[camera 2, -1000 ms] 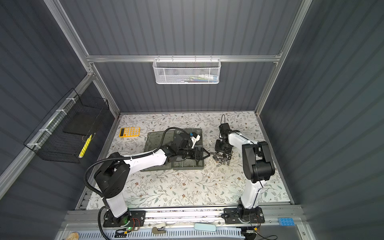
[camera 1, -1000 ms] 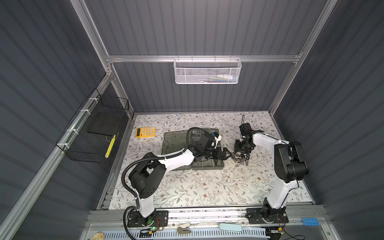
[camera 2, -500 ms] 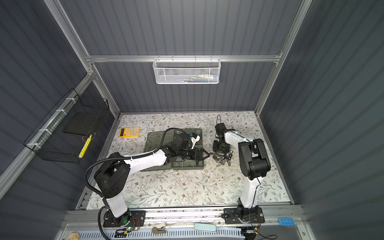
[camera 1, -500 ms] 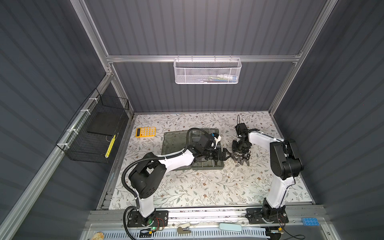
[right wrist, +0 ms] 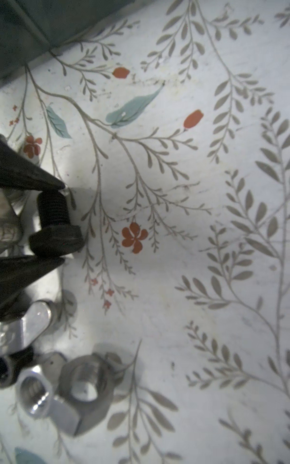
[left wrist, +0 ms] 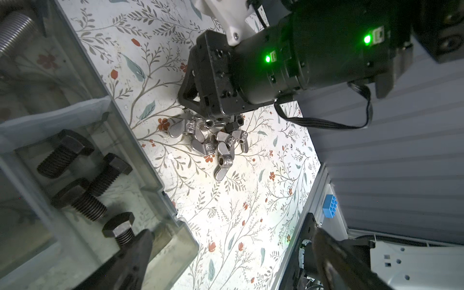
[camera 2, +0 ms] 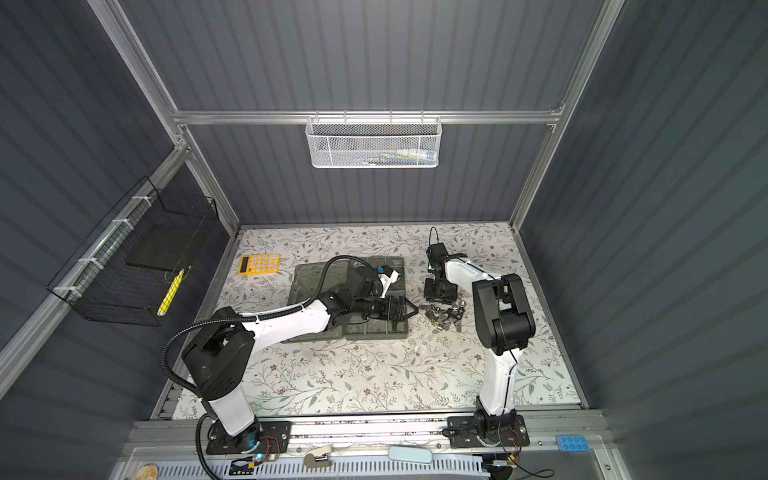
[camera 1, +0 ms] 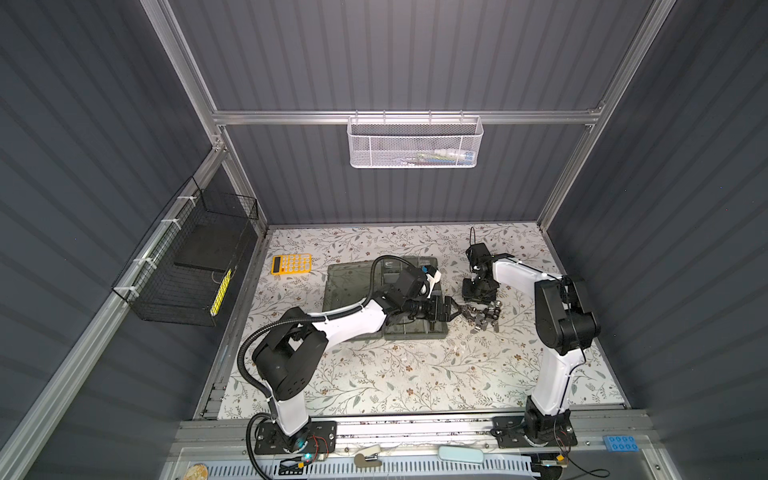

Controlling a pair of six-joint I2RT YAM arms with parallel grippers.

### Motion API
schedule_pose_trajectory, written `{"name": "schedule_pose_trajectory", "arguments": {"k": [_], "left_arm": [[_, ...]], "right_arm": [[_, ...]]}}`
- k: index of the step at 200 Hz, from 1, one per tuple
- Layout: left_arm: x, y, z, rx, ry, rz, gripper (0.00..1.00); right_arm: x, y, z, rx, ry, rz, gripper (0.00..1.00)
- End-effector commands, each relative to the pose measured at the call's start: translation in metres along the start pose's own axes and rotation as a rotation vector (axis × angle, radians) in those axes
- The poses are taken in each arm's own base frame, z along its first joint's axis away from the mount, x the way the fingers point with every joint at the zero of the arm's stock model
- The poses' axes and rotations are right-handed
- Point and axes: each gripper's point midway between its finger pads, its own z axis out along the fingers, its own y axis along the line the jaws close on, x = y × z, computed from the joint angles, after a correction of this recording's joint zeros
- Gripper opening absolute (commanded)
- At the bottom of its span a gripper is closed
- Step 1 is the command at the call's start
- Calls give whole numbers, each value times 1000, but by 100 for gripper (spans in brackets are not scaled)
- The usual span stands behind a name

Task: Sort the screws and nuts into containers
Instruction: 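Lower the right gripper and grasp a black bolt by its head, then carry the black bolt over the organizer compartment with black bolts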

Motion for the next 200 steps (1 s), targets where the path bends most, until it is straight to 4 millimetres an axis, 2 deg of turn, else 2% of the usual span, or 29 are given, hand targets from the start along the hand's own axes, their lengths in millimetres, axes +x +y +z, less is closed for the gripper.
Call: {"name": "schedule_pose_trajectory", "arguments": {"k": [1,58,119,155,200], "left_arm": [[-2,-3,-10,4,-8,25,100],[-5,-3,-14,-6,-19,25,100],[-18,3,-30,-31,-51,33,100],[-23,11,-43,-45,-71,19,100],[-24,17,-59,-54,-98,3,100]], "right_arm": [[1,-3,3,33,15,-14,38],[-5,2,-18,-1,-23,-11,38],[-13,13,-56,-69,-89,-10,38],[-11,35,-78,-142,-138,-29,38],[0,71,-90,-194,-145,-84,38]]}}
